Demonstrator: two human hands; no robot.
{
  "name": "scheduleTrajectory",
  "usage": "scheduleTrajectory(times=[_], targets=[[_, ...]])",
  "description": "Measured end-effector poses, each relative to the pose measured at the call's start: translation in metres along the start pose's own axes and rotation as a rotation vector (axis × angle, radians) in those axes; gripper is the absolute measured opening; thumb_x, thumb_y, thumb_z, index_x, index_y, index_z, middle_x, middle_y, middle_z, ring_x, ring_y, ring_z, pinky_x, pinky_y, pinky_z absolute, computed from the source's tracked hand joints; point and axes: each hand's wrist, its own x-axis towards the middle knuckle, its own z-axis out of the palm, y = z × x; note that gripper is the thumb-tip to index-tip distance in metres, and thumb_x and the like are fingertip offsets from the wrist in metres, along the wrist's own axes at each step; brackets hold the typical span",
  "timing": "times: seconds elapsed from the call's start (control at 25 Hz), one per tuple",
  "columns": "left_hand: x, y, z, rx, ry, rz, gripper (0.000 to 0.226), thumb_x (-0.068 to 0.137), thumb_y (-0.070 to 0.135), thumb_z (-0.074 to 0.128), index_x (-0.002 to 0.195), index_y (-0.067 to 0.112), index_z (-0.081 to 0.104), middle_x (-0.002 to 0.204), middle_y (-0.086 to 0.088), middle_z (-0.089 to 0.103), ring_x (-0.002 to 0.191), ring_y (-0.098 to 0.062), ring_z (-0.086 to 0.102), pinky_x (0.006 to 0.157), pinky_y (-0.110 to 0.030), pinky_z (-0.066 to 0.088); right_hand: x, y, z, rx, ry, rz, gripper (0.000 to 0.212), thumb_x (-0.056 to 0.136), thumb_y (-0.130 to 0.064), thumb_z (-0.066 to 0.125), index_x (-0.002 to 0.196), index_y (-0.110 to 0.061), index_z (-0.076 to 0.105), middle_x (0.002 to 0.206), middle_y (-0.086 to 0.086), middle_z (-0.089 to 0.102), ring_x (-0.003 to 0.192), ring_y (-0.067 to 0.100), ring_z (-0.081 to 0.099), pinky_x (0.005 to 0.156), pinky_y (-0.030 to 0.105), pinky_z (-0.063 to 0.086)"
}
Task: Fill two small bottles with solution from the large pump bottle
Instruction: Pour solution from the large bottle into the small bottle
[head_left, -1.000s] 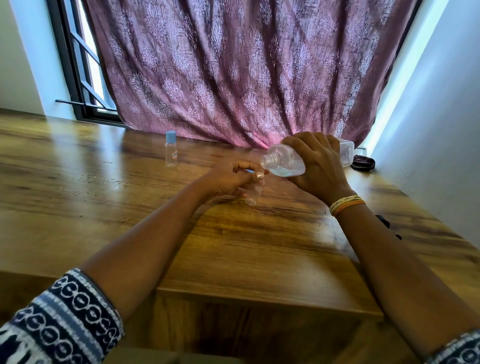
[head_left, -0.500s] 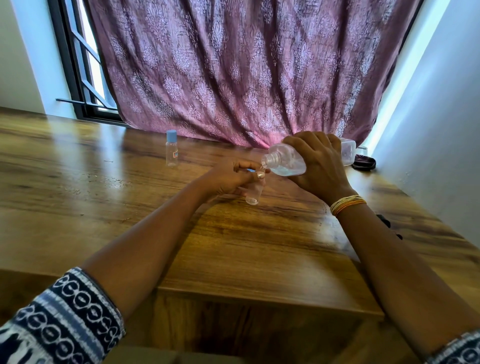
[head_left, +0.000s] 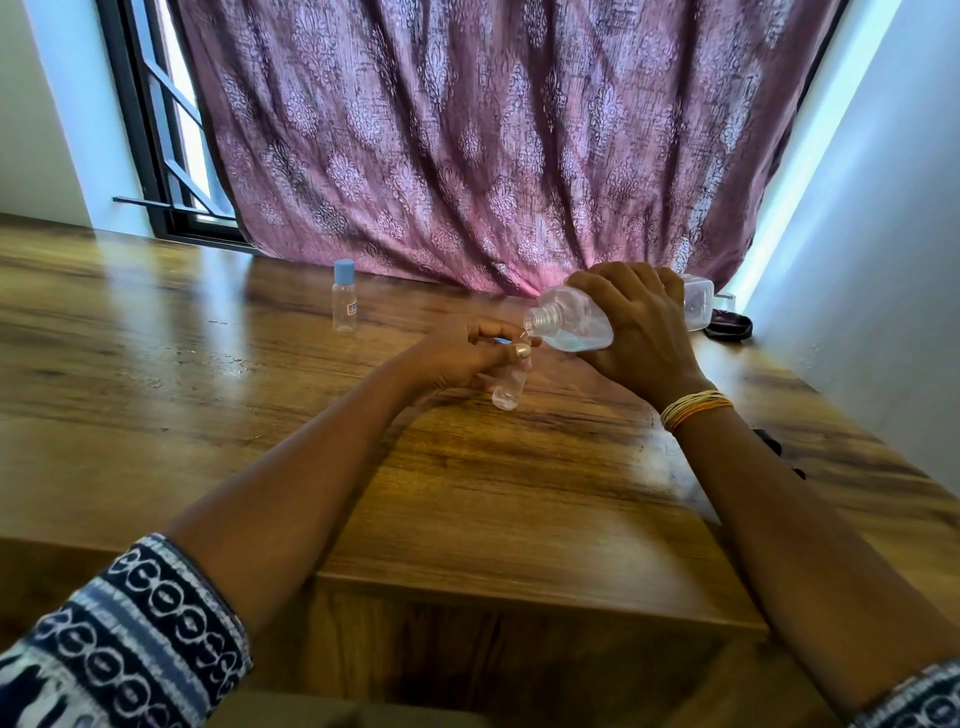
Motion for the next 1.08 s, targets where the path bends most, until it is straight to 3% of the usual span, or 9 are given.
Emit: scheduleTrajectory(times=[0.16,0.4,0.64,0.8,1.08], targets=[[0.0009,-0.0008,-0.0009,0.000,-0.004,-0.008,0.024,0.089,0.020,0.065,0.112,0.016,0.070,0.099,-0.005,0.076,0.091,-0.014,0.070,0.075,-0.028,0.058,0.0000,-0.0007,-0.0009,-0.002,-0.002,0.000,0.056,0.075,-0.057,0.068,0.120,-0.026,0.055,0.114,0.000,0.060,0.102,0.026,0.055,0.085,0.044,0.037],[0.0013,-0.0013,-0.0029,0.053,0.006,0.000,0.030,0.088,0.023,0.067,0.116,0.012,0.069,0.105,-0.006,0.075,0.106,-0.027,0.069,0.092,-0.045,0.053,0.0001,-0.0012,-0.0011,-0.005,-0.017,0.008,0.056,0.076,-0.057,0.068,0.121,-0.027,0.055,0.116,-0.001,0.061,0.105,0.026,0.054,0.086,0.045,0.037],[-0.0013,0.0019,-0.0015,0.055,0.002,-0.003,0.029,0.089,0.020,0.065,0.117,0.010,0.068,0.106,-0.008,0.075,0.095,-0.017,0.069,0.083,-0.034,0.056,-0.0003,-0.0004,-0.0002,-0.009,-0.020,0.006,0.057,0.075,-0.057,0.069,0.121,-0.028,0.054,0.116,-0.001,0.061,0.104,0.025,0.055,0.086,0.045,0.037],[-0.0026,0.0033,-0.0005,0.051,0.009,-0.008,0.028,0.091,0.017,0.063,0.117,0.012,0.067,0.113,-0.017,0.071,0.099,-0.024,0.067,0.091,-0.043,0.052,-0.0004,0.0000,-0.0003,-0.007,-0.013,0.005,0.058,0.075,-0.057,0.069,0.121,-0.027,0.053,0.116,0.000,0.061,0.104,0.026,0.055,0.086,0.045,0.037],[-0.0048,0.0059,-0.0001,0.083,0.023,-0.015,0.031,0.090,0.018,0.063,0.120,0.010,0.066,0.112,-0.016,0.071,0.106,-0.029,0.068,0.093,-0.045,0.053,-0.0005,0.0000,-0.0003,-0.009,-0.014,0.005,0.058,0.075,-0.057,0.068,0.122,-0.027,0.053,0.116,0.001,0.060,0.105,0.027,0.055,0.087,0.046,0.038]])
